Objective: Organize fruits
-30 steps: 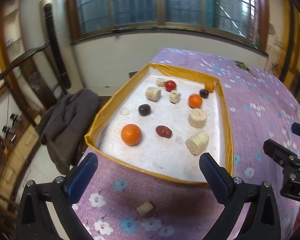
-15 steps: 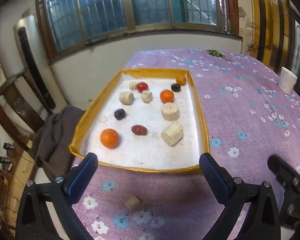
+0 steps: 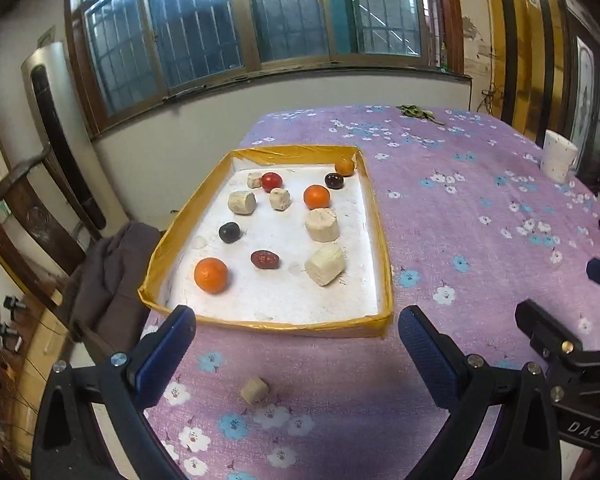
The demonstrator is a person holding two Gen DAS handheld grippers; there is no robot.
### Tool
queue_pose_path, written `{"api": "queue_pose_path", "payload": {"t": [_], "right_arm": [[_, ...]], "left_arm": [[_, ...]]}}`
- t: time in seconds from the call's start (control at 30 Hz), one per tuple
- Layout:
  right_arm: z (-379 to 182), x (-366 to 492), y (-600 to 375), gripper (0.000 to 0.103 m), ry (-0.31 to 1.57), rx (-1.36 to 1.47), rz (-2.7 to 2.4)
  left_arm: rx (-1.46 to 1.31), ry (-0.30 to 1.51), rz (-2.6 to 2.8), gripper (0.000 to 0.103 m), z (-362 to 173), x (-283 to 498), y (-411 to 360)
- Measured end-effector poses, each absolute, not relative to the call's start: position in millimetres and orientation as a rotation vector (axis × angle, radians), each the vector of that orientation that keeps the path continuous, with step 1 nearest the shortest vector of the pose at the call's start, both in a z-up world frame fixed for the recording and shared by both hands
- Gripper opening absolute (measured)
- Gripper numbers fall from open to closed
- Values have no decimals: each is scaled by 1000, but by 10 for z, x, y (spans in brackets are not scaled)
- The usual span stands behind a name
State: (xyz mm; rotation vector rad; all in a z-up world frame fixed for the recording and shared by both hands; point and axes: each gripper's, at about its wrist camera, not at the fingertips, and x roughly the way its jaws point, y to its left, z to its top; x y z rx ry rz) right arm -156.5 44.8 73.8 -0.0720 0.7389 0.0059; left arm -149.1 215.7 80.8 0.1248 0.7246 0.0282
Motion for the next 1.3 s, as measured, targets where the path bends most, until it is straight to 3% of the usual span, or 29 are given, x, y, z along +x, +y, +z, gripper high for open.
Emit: {"api": "queue_pose_path", "payload": {"t": [1.3], "right_arm": [[637,-1503,251,103,780,-60,-30]], "left_arm": [[-27,790,1,102,787,-1265,2388]]}}
